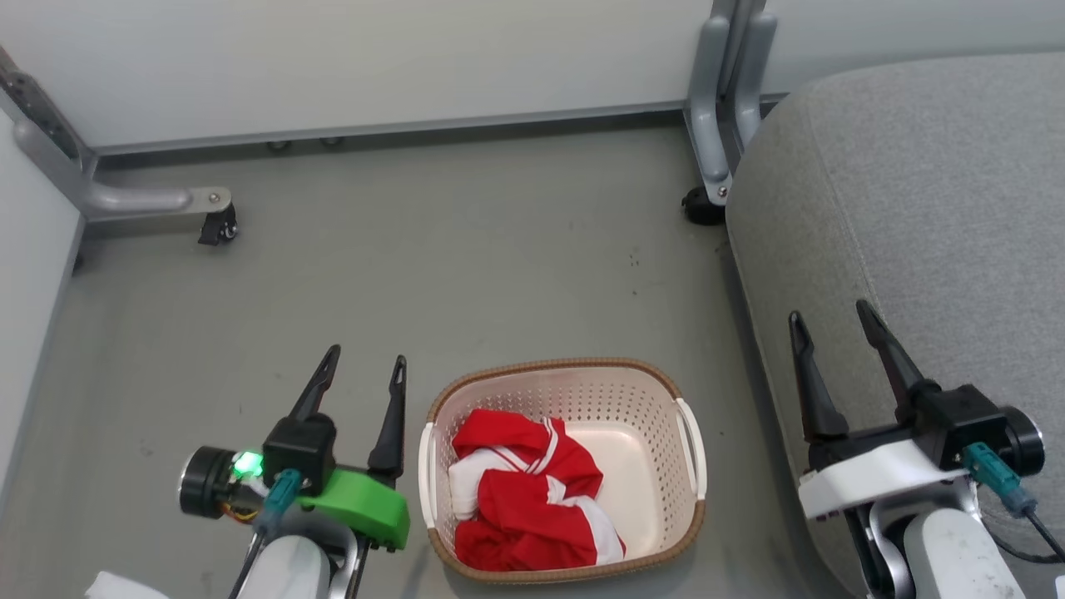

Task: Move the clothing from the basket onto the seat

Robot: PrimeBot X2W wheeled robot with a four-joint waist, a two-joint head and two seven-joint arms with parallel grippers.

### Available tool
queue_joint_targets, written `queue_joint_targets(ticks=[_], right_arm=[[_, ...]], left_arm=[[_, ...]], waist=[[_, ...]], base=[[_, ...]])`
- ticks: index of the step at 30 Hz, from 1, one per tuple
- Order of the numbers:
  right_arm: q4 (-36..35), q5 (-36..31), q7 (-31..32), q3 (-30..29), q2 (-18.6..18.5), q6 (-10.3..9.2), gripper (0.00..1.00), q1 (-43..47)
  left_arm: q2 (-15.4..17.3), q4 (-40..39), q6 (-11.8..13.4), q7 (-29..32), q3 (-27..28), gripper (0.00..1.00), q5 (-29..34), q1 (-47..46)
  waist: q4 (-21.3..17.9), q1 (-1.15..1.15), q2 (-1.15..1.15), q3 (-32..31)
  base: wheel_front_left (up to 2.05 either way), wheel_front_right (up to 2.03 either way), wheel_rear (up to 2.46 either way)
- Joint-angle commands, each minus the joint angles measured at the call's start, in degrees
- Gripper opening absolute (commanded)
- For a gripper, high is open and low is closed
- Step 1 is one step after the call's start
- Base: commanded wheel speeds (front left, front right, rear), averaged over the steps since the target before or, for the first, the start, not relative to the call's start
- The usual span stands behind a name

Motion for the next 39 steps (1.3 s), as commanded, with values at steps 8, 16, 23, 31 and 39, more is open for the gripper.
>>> queue_joint_targets(ticks=[8, 16, 23, 31, 39], right_arm=[[-4.2, 0.6, -0.9, 0.6, -0.5, 0.01, 1.00, -7.5], [-6.1, 1.6, -1.9, 2.3, -0.3, 0.01, 1.00, -13.7], [-6.5, 2.6, -2.4, 3.4, 0.2, 0.01, 1.00, -17.3], [-7.6, 4.7, -2.3, 4.2, 0.9, 0.01, 1.00, -19.9], [-7.5, 6.7, -2.3, 5.6, 1.2, 0.01, 1.00, -21.7]], left_arm=[[0.1, 12.9, 1.2, 0.0, -10.5, 1.00, 1.0, -13.7], [0.2, 26.1, 0.1, 1.7, -22.0, 1.00, 2.4, -25.7], [0.2, 35.1, -1.8, 6.0, -31.3, 1.00, 3.0, -33.4], [0.2, 43.2, -2.7, 9.3, -37.1, 1.00, 2.0, -39.4], [0.3, 49.4, -2.8, 12.4, -42.7, 1.00, 0.9, -43.3]], waist=[[-2.4, 0.00, 0.00, 17.6], [-6.1, 0.00, 0.00, 29.2], [-9.5, 0.00, 0.00, 37.3], [-12.8, 0.00, 0.00, 43.9], [-15.6, 0.00, 0.00, 48.2]], base=[[0.00, 0.00, 0.00], [0.00, 0.00, 0.00], [0.00, 0.00, 0.00], [0.00, 0.00, 0.00], [0.00, 0.00, 0.00]])
